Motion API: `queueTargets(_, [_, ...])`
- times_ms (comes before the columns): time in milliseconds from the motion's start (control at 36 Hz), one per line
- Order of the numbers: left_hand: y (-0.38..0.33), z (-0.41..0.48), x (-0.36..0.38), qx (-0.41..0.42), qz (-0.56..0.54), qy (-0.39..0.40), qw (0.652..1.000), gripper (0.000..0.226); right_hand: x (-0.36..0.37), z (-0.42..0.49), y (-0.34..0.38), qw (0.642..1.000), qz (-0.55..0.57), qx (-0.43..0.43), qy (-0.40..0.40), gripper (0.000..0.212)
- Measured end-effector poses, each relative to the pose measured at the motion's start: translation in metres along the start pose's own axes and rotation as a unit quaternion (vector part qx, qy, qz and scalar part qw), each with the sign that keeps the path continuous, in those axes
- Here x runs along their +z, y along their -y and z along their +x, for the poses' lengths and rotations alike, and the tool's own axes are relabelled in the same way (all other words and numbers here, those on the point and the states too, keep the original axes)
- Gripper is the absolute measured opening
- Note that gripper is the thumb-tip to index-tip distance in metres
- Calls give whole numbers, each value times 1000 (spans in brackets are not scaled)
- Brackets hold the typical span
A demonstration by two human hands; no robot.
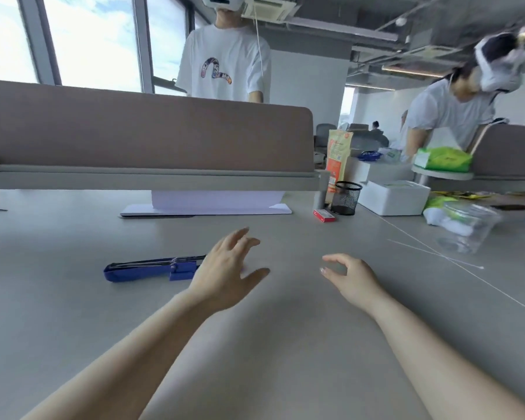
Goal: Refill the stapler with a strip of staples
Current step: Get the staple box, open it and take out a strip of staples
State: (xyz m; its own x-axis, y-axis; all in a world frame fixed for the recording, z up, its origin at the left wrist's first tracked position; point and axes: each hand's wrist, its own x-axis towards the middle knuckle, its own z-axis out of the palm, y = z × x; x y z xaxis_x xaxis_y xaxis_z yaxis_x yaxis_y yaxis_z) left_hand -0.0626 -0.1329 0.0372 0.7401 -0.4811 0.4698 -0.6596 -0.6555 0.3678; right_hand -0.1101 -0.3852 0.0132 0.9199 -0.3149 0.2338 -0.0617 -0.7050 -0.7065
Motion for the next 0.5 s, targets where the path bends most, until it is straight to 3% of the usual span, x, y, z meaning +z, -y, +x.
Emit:
queueTargets(250, [-53, 69, 86, -21, -30, 151, 988, 65, -39, 1, -40, 997, -58, 50, -32, 35])
queueTargets(417, [-36, 123, 108, -8, 67, 158, 985, 67, -43, 35, -59, 993, -102, 58, -26, 38])
queueTargets(500, [-23, 129, 128, -38, 112, 202, 972, 70, -38, 64, -63, 991, -127, 50, -9, 43])
